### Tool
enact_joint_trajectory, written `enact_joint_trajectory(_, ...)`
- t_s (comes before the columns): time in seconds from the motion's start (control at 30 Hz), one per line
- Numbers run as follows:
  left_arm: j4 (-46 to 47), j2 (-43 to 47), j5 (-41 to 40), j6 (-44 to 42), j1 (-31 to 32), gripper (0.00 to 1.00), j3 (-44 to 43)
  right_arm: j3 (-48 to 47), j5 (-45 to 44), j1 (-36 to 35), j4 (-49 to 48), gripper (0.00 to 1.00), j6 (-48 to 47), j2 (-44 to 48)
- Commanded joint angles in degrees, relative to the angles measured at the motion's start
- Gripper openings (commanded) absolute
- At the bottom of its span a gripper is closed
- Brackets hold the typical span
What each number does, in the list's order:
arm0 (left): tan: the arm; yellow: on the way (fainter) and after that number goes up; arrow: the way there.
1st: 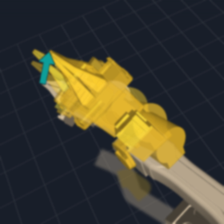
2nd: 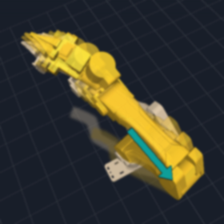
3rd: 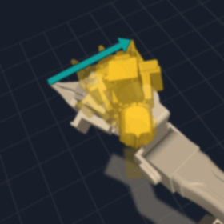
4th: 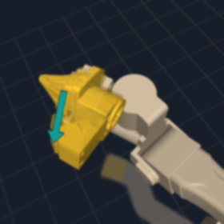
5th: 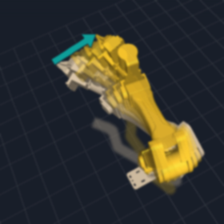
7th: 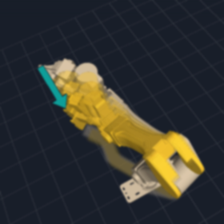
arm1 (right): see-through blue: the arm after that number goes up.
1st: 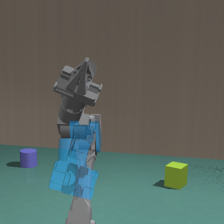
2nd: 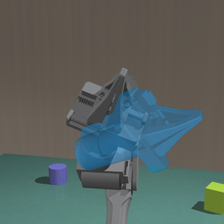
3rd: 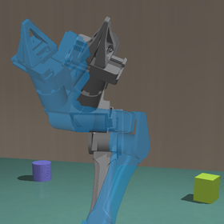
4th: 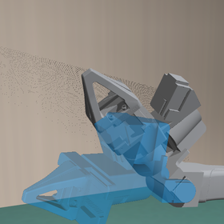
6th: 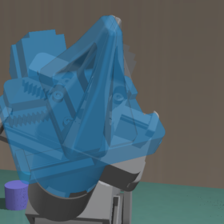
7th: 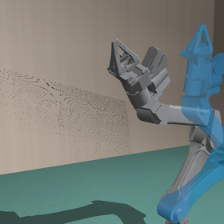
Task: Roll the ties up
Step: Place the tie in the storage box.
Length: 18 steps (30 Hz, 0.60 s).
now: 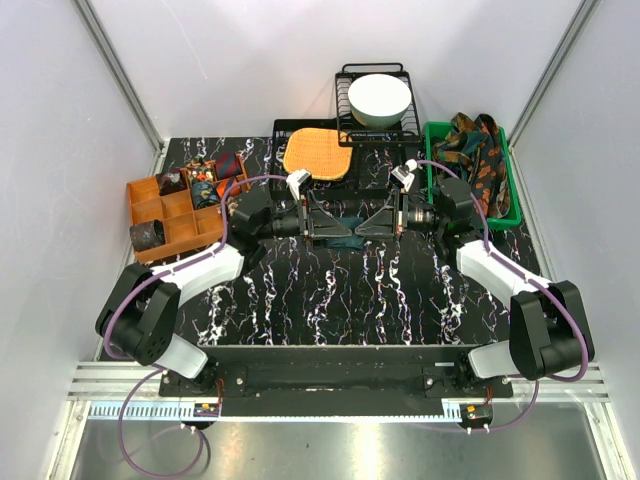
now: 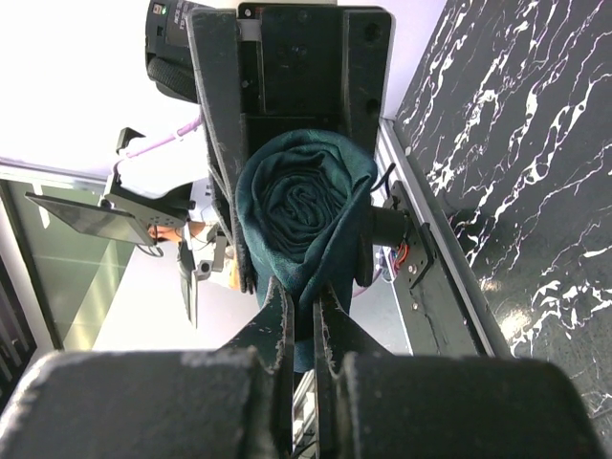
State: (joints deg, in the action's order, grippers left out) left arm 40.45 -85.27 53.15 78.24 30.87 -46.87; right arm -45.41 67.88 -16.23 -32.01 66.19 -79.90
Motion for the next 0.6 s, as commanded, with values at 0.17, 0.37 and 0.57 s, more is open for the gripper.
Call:
enact_joint_trajectory(0.17, 4.22, 0.55, -1.9, -0.54, 0.33, 0.04, -1.12, -1.44, -0.64, -1.61, 3.88, 0.0, -4.49, 1.06)
enact_joint_trajectory(0.37, -2.39, 0.81, -1.73, -4.93, -0.37, 0.0, -1.56, -1.88, -0.55, -1.61, 5.38, 0.06, -5.55, 1.24)
enact_joint_trajectory(0.57, -3.62, 0.81, -1.55, -6.07, -1.08, 0.0, -1.38, -2.75, -0.55, -1.61, 7.92, 0.35, -7.22, 1.5)
